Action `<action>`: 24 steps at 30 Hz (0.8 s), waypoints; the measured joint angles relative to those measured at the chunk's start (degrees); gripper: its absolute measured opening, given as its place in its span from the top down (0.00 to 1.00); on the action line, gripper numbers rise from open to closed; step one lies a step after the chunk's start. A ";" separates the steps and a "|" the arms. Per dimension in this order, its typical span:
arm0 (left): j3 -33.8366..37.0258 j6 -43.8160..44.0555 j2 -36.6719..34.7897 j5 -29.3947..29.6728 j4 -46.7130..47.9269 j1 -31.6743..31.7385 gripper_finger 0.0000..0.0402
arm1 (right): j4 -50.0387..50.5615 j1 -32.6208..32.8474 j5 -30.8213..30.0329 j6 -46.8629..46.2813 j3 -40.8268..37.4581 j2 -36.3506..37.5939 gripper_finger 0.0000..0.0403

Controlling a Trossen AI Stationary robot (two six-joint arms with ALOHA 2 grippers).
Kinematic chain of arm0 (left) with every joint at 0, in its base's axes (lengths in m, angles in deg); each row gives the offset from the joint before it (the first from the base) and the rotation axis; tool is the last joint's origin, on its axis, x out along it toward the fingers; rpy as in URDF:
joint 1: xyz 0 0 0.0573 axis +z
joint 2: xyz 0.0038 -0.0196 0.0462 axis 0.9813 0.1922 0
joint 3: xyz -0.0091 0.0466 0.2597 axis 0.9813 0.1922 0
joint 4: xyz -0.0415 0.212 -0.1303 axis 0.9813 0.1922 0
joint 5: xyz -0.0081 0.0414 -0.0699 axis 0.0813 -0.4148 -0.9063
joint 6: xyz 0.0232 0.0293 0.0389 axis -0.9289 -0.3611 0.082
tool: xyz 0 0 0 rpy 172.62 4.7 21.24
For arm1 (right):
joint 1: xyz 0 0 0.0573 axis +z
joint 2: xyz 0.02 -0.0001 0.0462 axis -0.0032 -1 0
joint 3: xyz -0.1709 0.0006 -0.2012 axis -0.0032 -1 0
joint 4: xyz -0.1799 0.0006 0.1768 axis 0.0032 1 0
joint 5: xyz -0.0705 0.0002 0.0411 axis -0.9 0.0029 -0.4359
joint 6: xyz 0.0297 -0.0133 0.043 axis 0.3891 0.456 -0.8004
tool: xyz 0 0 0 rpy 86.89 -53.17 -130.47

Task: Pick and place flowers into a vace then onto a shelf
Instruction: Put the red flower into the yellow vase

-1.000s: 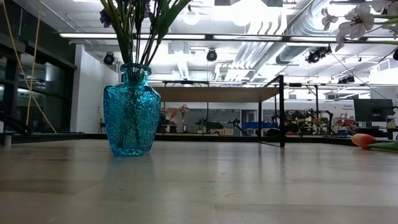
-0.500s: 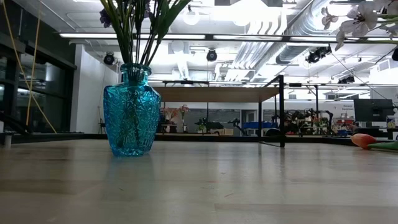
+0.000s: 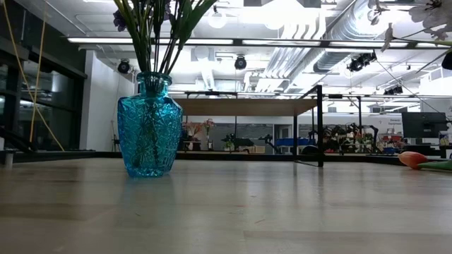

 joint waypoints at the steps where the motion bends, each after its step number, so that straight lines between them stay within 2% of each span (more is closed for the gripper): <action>1: 0.00 0.01 0.00 0.00 0.02 0.01 0.29 | -0.02 0.00 0.01 -0.22 0.00 0.00 0.78; 13: 0.00 0.00 0.00 -0.01 0.01 -0.01 0.29 | -3.40 0.00 2.15 2.61 0.00 0.00 0.75; 17: 0.00 0.01 0.00 0.00 0.02 -0.01 0.29 | -6.25 0.00 2.16 2.64 0.04 0.00 0.69; 24: 0.00 -0.01 0.00 0.00 0.02 -0.01 0.29 | -5.02 0.00 0.99 4.17 0.04 0.00 0.55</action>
